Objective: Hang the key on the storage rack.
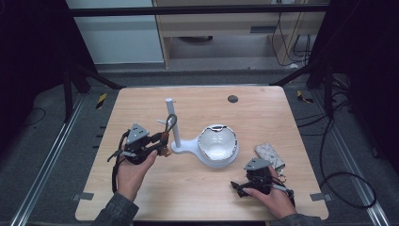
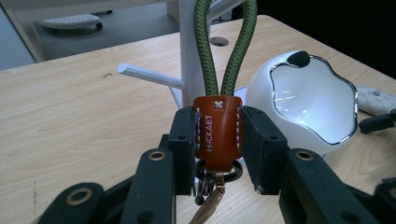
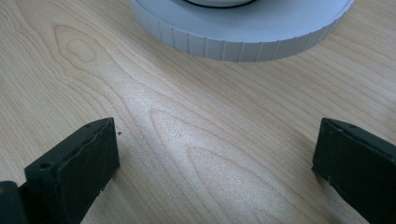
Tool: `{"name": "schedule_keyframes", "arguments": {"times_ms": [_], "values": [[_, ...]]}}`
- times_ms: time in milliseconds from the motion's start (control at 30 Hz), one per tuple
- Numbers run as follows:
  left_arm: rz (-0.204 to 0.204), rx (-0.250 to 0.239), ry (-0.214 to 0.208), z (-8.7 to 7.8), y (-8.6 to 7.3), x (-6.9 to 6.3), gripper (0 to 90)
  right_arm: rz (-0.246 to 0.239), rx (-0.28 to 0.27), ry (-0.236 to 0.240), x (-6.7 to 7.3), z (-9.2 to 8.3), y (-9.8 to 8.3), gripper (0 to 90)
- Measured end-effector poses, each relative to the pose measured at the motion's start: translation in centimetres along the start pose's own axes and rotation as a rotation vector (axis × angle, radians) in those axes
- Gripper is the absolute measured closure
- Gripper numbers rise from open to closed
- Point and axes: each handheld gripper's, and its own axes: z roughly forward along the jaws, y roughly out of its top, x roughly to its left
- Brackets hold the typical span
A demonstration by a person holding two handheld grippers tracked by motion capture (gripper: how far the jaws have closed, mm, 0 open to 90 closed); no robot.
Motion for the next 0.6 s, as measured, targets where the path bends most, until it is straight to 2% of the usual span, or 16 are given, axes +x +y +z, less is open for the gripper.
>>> {"name": "schedule_keyframes", "arguments": {"times_ms": [233,600], "values": [[-0.004,0.027,0.013,1.4,-0.2,0.2,65.7,0.000,0.000,0.001,0.0,0.0,0.0,0.4],[-0.004,0.054,0.022,2.7,-0.3,0.6,65.7,0.001,0.000,0.004,0.0,0.0,0.0,0.4]]}}
